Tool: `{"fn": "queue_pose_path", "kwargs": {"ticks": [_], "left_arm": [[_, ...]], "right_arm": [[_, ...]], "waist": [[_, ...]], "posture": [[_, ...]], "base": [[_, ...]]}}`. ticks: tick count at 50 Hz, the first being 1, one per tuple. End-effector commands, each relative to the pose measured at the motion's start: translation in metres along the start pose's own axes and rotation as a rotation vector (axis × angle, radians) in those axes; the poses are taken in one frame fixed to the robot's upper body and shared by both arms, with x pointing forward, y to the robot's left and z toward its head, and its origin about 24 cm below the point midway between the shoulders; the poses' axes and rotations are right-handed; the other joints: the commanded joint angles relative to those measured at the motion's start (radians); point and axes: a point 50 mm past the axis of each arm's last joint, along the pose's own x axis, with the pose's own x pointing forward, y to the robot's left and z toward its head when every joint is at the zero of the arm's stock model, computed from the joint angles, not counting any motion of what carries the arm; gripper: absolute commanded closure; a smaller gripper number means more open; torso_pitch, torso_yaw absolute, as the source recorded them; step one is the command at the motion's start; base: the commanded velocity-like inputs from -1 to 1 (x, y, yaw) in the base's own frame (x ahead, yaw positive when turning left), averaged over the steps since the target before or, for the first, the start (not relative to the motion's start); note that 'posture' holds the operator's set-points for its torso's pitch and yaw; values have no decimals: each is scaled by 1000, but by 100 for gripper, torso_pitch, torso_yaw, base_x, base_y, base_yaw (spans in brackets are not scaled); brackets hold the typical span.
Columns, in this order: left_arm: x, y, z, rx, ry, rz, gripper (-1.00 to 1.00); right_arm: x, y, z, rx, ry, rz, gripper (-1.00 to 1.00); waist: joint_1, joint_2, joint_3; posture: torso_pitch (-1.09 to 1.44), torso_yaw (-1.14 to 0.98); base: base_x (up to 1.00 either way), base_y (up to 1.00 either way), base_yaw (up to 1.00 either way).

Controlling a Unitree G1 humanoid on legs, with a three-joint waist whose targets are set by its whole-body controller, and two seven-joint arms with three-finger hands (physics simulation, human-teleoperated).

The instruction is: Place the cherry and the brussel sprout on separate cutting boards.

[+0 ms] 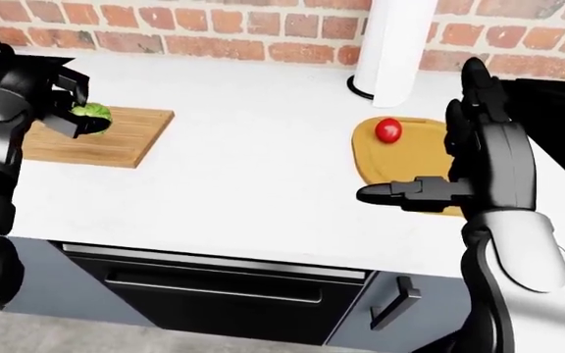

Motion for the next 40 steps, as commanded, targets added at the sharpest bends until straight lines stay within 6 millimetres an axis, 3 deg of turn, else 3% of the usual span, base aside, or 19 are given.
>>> {"fn": "queue_pose_path", "kwargs": {"ticks": [1,11,26,28,29,30,32,35,37,38,40], "left_arm": [[-4,17,28,3,-119,86,100],[2,2,32,-9,-134,91,100],[5,-10,16,6,-90,96,96],[5,-10,14,5,-86,96,84],[5,-10,14,8,-84,94,65],[5,-9,14,7,-83,99,65],[5,-10,12,7,-78,95,38],[5,-11,10,9,-69,92,21],[5,-12,9,7,-65,89,-11],[5,-13,8,8,-64,89,-12],[5,-14,7,8,-60,85,-32]], "right_arm": [[-2,-2,11,-15,-71,-17,-100],[-3,-1,12,-14,-70,-14,-100],[-5,-3,12,-14,-69,-16,-100],[-5,-3,12,-14,-68,-17,-100],[-4,-3,12,-13,-68,-18,-100],[-4,-3,13,-12,-69,-16,-100],[-3,-3,13,-13,-69,-17,-100],[-4,-3,13,-14,-70,-16,-100],[-4,-4,13,-13,-70,-18,-100],[-4,-4,13,-13,-70,-18,-100],[-4,-4,13,-13,-70,-17,-100]], "waist": [[0,5,-28],[-2,7,-30],[-4,7,-31],[-5,7,-31],[-5,7,-32],[-5,7,-32],[-5,7,-32],[-4,8,-32],[-4,8,-32],[-4,8,-32],[-4,8,-32]], "posture": [[0,0],[0,0],[0,0],[0,0],[0,0],[0,0],[0,0],[0,0],[0,0],[0,0],[0,0]], "base": [[0,0,0],[0,0,0],[0,0,0],[0,0,0],[0,0,0],[0,0,0],[0,0,0],[0,0,0],[0,0,0],[0,0,0],[0,0,0]]}}
